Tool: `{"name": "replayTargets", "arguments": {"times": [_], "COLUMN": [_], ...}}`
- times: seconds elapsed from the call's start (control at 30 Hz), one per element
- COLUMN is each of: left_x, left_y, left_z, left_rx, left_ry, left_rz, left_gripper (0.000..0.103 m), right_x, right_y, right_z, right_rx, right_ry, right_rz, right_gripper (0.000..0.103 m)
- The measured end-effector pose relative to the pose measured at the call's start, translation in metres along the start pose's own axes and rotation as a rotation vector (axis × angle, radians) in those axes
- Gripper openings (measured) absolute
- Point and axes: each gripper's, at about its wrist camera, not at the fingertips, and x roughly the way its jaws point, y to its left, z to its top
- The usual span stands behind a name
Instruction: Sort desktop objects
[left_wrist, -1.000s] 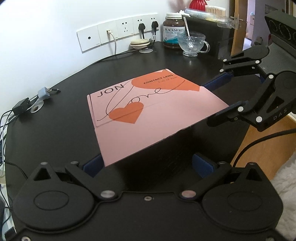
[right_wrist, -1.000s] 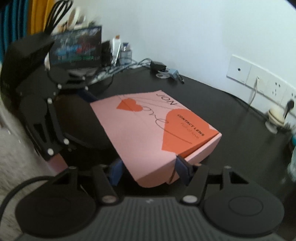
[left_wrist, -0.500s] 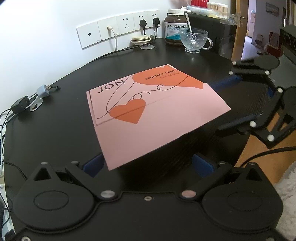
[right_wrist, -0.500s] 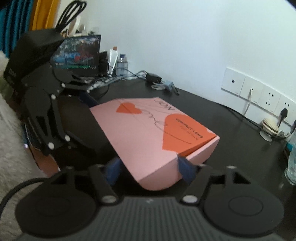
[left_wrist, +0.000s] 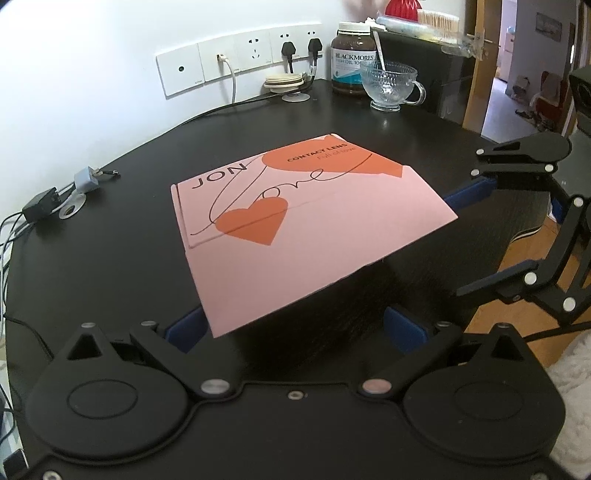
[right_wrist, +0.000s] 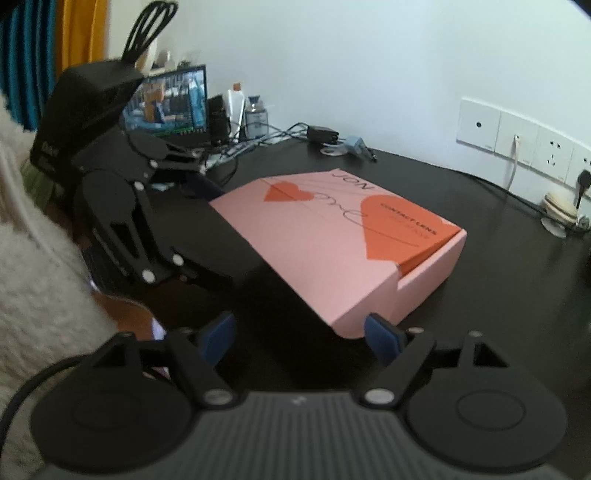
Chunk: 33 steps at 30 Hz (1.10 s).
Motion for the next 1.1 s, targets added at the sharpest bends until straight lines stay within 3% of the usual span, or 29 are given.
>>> {"name": "replayTargets", "arguments": {"times": [0.3,0.5,0.67,0.83,1.03,1.1], "left_x": [0.016,0.027,0.014,-0.004,-0.010,-0.011], "left_y": [-0.009,0.000,0.010,0.019,0.017,0.018], "left_z": [-0.006,-0.008,-0.018,-0.029,-0.028,-0.026], "left_rx": [0.031,-0.011,-0.081,-0.190,-0.197,-0.201], "left_ry": [0.030,0.026,-0.015,-0.075,-0.105,-0.109], "left_rz": [0.007,-0.020,-0.018,-0.025,-0.030,-0.030], "left_gripper": [0.103,0.103,0.103,0.103,0.103,0.103], "right_x": [0.007,0.017,0.009,-0.007,0.008,0.023], "right_y": [-0.002,-0.008,-0.009,-0.012,-0.021,-0.023], "right_z": [-0.006,-0.008,-0.002,0.019,0.061,0.072], "right_rx": [-0.015,-0.014,-0.083,-0.196,-0.277,-0.305], "right_ry": [0.016,0.042,0.086,0.096,0.056,0.058], "right_rz": [-0.033,-0.042,-0.064,-0.125,-0.165,-0.163], "right_gripper": [0.078,0.078,0.077,0.084,0.085,0.093]}}
